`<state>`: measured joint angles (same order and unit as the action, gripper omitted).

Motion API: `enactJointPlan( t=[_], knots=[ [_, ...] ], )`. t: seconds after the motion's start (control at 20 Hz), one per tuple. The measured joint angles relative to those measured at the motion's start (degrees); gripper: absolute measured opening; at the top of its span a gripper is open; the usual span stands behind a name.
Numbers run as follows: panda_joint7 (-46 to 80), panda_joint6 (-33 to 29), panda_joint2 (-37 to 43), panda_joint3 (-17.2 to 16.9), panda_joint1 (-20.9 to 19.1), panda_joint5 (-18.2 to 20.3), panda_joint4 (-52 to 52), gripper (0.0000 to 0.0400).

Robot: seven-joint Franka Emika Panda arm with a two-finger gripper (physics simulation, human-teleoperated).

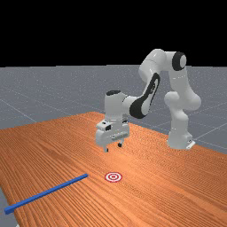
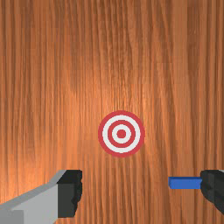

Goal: Pull the pivot to the target area

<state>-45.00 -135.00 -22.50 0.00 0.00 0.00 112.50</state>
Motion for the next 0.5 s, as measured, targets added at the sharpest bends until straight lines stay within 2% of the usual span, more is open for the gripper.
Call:
enactJointPlan(
  t=[0.05,0.1,0.15,0.2,0.25,0.3,0.35,0.45,0.5],
  knots=[
    [0.00,0.00,0.00,0.00,0.00,0.00,0.00,0.0243],
    [0.00,0.00,0.00,0.00,0.00,0.00,0.00,0.0148],
    [0.00,0.00,0.00,0.00,0.00,0.00,0.00,0.0090],
    [0.00,0.00,0.00,0.00,0.00,0.00,0.00,0.0054],
    [0.00,0.00,0.00,0.00,0.00,0.00,0.00,0.0033],
    [0.23,-2.76,0.64,0.00,0.08,-0.05,1.54,0.0020],
    [0.56,-5.11,1.10,0.02,0.25,-0.13,2.75,0.0012],
    [0.77,-4.47,0.79,0.13,0.49,-0.14,2.14,0.0005],
    [-0.88,-0.73,-0.24,0.93,-0.30,1.72,-0.17,0.0003]
  ],
)
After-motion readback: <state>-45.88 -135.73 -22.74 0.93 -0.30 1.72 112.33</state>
